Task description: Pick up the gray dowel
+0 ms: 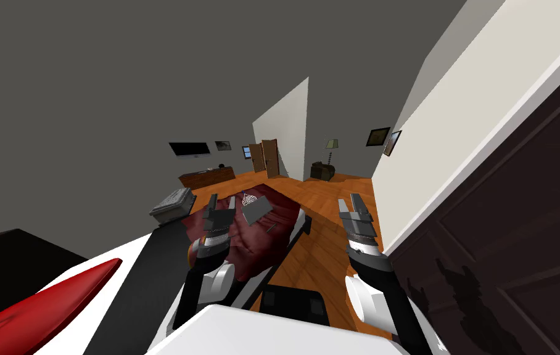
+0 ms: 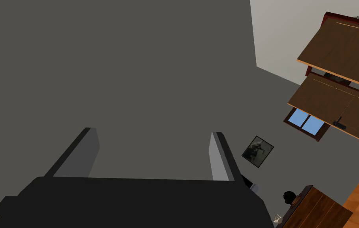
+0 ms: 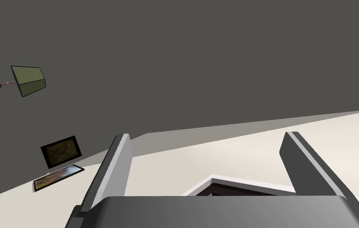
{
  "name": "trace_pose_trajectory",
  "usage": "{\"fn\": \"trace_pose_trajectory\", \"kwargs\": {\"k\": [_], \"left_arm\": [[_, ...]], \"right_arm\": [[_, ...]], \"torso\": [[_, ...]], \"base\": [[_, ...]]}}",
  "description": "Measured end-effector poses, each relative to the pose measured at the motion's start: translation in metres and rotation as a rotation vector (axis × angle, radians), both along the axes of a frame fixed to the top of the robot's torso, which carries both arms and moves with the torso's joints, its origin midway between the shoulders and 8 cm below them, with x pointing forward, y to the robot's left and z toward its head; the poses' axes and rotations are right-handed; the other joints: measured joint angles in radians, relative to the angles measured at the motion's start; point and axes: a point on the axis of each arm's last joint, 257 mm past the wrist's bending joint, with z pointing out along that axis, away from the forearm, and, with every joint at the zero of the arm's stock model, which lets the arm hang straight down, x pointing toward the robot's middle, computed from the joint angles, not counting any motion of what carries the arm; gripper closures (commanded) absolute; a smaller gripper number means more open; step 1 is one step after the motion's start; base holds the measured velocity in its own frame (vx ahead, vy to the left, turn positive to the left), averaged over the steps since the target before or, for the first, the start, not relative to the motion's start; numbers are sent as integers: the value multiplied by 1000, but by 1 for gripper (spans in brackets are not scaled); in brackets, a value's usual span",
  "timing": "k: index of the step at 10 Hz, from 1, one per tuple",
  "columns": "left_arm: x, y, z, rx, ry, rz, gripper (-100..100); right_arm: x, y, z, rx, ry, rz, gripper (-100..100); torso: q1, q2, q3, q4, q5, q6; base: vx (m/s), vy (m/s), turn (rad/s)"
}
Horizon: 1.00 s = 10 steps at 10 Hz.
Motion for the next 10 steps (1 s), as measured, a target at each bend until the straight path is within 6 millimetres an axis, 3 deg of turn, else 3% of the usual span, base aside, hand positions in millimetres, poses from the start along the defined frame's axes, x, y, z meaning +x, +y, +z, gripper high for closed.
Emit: {"fn": "trace_pose_trajectory", "kwargs": {"k": [5, 8, 10], "left_arm": [[30, -5, -34, 40, 112, -56, -100], [60, 2, -80, 23, 230, -81, -100], [70, 4, -95, 10, 278, -89, -100]], "right_arm": [[0, 0, 0, 0, 0, 0, 0], [0, 0, 0, 0, 0, 0, 0], [0, 0, 0, 0, 0, 0, 0]], "torso": [[-1, -4, -2, -1, 0, 0], [-1, -5, -3, -1, 0, 0], [-1, -4, -2, -1, 0, 0]], "base": [[50, -16, 24], [66, -23, 29], [52, -15, 32]]}}
